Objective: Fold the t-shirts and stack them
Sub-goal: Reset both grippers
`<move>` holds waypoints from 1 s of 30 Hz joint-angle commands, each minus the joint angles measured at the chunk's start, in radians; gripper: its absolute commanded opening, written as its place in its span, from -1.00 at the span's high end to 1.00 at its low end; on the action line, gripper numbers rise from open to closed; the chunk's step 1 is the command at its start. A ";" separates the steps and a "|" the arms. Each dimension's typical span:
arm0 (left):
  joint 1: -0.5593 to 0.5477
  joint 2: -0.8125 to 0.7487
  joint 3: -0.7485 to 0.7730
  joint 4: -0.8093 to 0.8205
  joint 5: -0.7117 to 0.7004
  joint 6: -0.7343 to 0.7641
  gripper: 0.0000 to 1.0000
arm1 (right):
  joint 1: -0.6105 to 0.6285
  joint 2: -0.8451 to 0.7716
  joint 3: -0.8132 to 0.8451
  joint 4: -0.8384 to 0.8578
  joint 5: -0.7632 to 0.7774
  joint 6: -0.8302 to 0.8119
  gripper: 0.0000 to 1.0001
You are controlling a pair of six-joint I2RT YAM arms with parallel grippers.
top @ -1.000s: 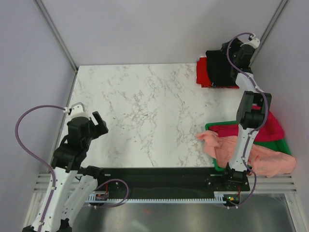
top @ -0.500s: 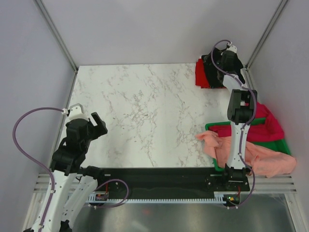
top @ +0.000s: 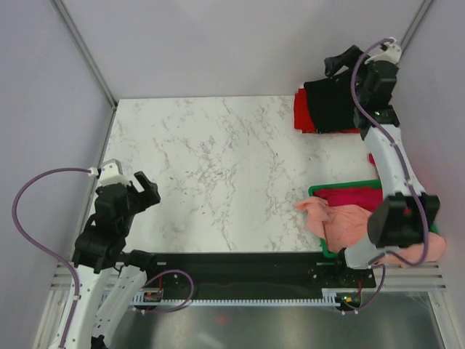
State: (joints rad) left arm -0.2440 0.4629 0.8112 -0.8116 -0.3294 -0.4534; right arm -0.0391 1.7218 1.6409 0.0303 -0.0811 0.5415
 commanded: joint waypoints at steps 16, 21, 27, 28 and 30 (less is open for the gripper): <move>-0.035 0.019 0.003 0.063 0.102 0.015 -0.88 | 0.407 -1.044 -1.076 -0.417 0.075 0.273 -0.96; -0.043 0.039 0.000 0.061 0.092 0.012 -0.90 | 0.407 -1.067 -1.089 -0.495 0.155 0.233 -0.96; -0.041 0.048 0.000 0.061 0.087 0.010 -0.90 | 0.409 -1.058 -1.044 -0.535 0.239 0.230 -0.96; -0.043 0.049 -0.004 0.061 0.087 0.010 -0.90 | 0.409 -1.064 -1.038 -0.538 0.251 0.230 -0.96; -0.043 0.056 -0.004 0.061 0.084 0.009 -0.90 | 0.409 -1.080 -1.026 -0.546 0.297 0.238 -0.96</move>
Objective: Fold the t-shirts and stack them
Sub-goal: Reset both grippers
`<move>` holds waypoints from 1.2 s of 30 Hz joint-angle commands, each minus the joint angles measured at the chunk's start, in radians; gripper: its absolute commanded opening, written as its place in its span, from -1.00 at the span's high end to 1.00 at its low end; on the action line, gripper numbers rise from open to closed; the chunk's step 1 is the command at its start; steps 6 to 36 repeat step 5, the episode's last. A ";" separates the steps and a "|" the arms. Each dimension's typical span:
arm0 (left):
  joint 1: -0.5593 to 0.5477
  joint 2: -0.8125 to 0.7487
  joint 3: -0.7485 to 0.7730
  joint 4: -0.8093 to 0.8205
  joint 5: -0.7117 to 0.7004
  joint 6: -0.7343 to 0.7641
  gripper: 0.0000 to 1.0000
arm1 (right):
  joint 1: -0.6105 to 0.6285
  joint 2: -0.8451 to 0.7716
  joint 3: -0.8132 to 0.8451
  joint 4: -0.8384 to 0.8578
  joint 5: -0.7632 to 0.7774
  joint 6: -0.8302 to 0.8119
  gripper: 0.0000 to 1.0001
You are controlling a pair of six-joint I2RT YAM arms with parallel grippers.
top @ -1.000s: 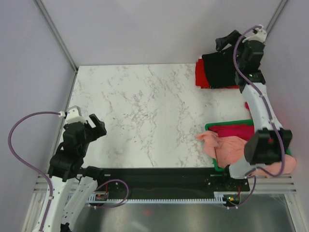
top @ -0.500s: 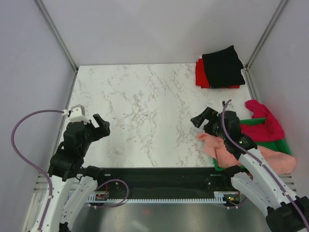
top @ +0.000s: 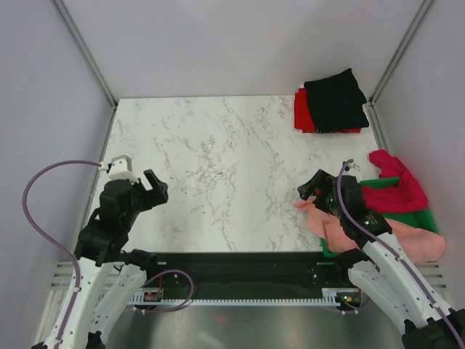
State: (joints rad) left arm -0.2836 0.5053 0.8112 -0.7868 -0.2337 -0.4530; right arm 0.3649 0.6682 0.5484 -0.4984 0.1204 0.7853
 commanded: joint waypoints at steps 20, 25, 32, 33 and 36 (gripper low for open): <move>-0.003 0.016 -0.003 0.037 -0.010 0.010 -0.89 | 0.005 -0.009 0.117 -0.058 0.175 0.014 -0.96; -0.003 0.016 -0.003 0.037 -0.010 0.010 -0.89 | 0.005 -0.009 0.117 -0.058 0.175 0.014 -0.96; -0.003 0.016 -0.003 0.037 -0.010 0.010 -0.89 | 0.005 -0.009 0.117 -0.058 0.175 0.014 -0.96; -0.003 0.016 -0.003 0.037 -0.010 0.010 -0.89 | 0.005 -0.009 0.117 -0.058 0.175 0.014 -0.96; -0.003 0.016 -0.003 0.037 -0.010 0.010 -0.89 | 0.005 -0.009 0.117 -0.058 0.175 0.014 -0.96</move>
